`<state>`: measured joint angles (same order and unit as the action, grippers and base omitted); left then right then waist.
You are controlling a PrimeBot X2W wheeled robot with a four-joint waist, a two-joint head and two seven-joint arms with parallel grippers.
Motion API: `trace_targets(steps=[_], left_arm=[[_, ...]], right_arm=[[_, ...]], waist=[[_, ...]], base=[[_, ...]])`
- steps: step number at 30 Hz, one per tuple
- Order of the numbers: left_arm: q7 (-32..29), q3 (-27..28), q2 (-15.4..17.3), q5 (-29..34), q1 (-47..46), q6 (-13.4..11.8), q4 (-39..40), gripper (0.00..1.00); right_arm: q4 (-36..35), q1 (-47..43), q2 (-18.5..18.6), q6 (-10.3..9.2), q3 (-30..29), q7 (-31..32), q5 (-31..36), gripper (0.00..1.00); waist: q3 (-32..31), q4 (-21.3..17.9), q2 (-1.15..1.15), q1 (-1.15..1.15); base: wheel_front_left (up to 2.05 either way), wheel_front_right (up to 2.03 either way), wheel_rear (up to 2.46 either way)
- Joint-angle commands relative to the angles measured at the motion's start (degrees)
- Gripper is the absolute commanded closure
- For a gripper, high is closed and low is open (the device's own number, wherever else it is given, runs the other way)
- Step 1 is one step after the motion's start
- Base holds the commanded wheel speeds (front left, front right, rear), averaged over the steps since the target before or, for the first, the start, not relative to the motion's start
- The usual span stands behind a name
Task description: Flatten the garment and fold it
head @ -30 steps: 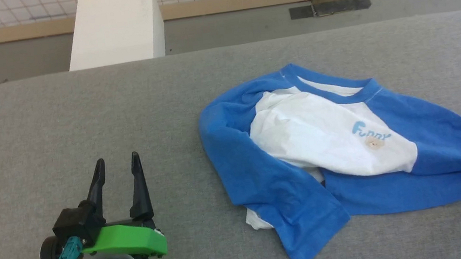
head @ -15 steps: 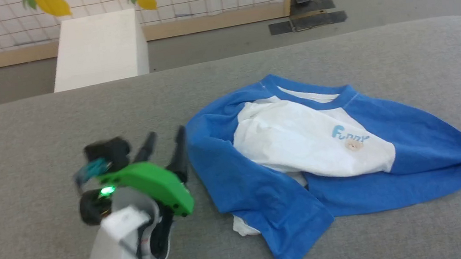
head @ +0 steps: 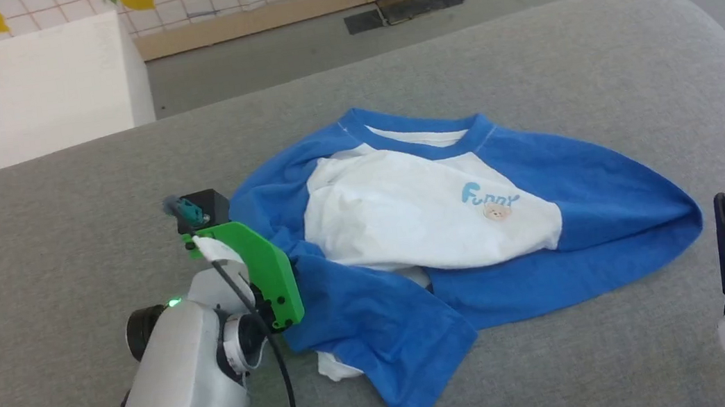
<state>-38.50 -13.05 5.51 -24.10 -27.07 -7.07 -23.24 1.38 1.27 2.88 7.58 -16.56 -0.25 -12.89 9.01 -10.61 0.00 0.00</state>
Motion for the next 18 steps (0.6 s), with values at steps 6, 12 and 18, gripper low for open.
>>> trace_targets(steps=[6,12,18], left_arm=[[6.95,3.23,0.47,-3.38,1.61,2.09,4.08,1.00],[14.19,10.77,2.32,-6.51,6.19,0.39,13.17,1.00],[16.43,18.43,4.52,-7.56,15.09,-4.59,21.23,1.00]], right_arm=[[1.23,0.88,0.00,-0.09,0.17,-1.42,-0.66,0.00],[1.79,1.43,0.00,-0.09,1.00,-1.31,-0.12,0.00],[1.94,1.22,0.00,-0.09,2.24,-0.57,0.26,0.00]], waist=[[0.60,1.78,0.00,0.00],[-1.17,5.84,0.00,0.00],[-2.06,10.52,0.00,0.00]], base=[[0.00,0.00,0.00],[0.00,0.00,0.00],[0.00,0.00,0.00]])
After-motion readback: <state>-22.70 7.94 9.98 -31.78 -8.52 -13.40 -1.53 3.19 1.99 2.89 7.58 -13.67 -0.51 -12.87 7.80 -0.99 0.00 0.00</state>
